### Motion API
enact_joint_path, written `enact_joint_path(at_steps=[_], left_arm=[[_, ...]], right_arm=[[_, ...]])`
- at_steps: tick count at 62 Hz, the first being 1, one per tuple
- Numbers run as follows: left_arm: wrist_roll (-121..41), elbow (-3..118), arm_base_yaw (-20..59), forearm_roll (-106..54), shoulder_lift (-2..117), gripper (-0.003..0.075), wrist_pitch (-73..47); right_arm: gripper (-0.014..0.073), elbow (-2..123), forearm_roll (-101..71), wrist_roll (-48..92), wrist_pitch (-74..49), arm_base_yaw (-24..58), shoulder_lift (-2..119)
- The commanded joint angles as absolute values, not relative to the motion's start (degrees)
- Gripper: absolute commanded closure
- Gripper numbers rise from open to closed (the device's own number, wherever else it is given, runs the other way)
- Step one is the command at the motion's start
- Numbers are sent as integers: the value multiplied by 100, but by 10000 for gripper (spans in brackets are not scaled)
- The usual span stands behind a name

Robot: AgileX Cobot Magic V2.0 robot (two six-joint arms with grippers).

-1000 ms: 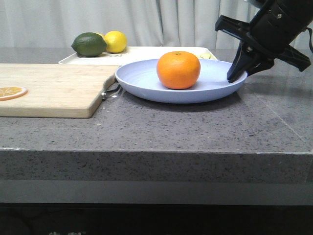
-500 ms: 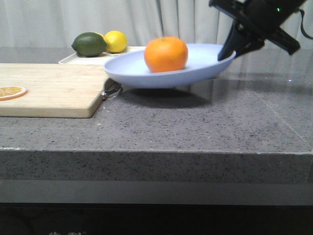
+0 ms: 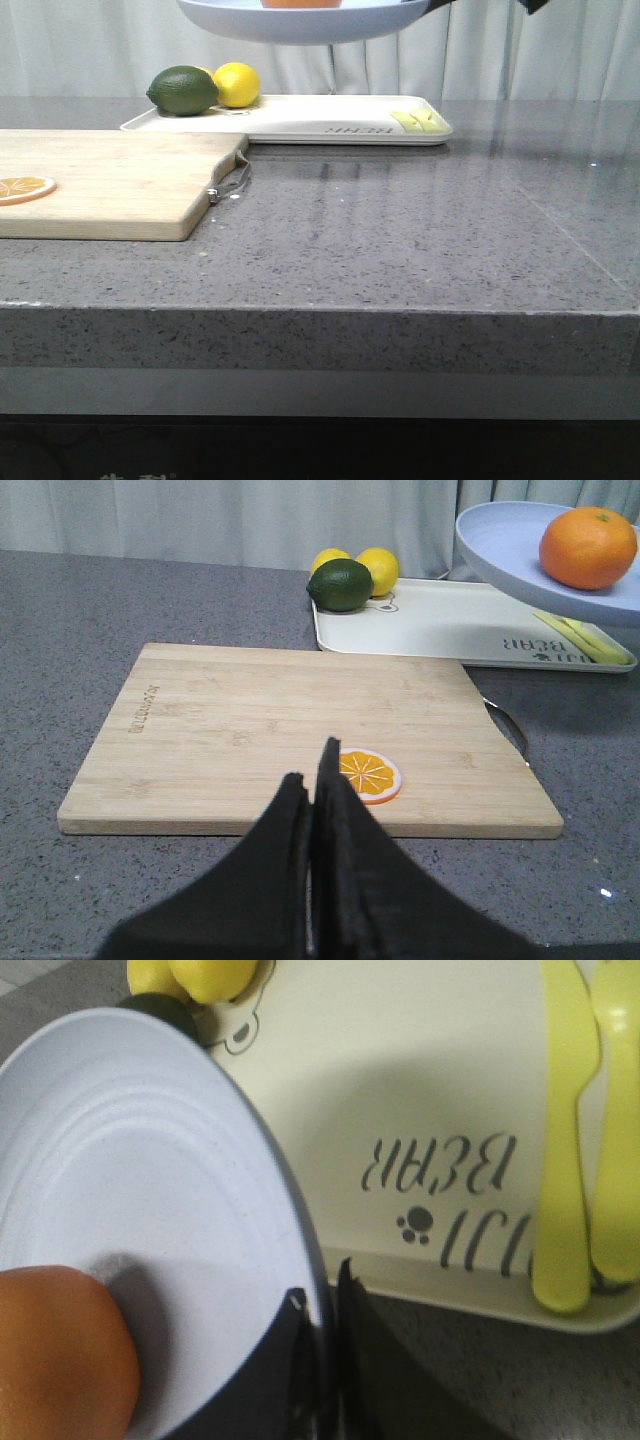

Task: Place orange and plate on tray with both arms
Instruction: 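Pinch the plate rim with the right gripper and lift the plate, then carry the plate with the right gripper and lower it onto the white tray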

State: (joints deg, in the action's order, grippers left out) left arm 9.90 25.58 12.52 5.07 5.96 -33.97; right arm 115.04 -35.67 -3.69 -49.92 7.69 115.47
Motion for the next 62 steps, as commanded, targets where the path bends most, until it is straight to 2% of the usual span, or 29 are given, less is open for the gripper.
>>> enact_joint_path(at_steps=[1,16,25,45,62], left_arm=[[1031,2695,1239,482,666,738,-2923],[1031,2695,1239,482,666,738,-2923],[1031,2695,1239,482,666,738,-2923],[1031,2695,1239,482,666,738,-2923],[1031,2695,1239,482,666,738,-2923]], right_arm=[[672,12474,-3936,-706,-4883,746,11692],[672,14494,-3936,-1426,-4973,746,13124],[671,15263,-3936,-1654,-4737,746,13764],[671,15487,-3900,-1786,-4011,746,14204],[668,15487,-3816,-1786,-3911,746,14392]])
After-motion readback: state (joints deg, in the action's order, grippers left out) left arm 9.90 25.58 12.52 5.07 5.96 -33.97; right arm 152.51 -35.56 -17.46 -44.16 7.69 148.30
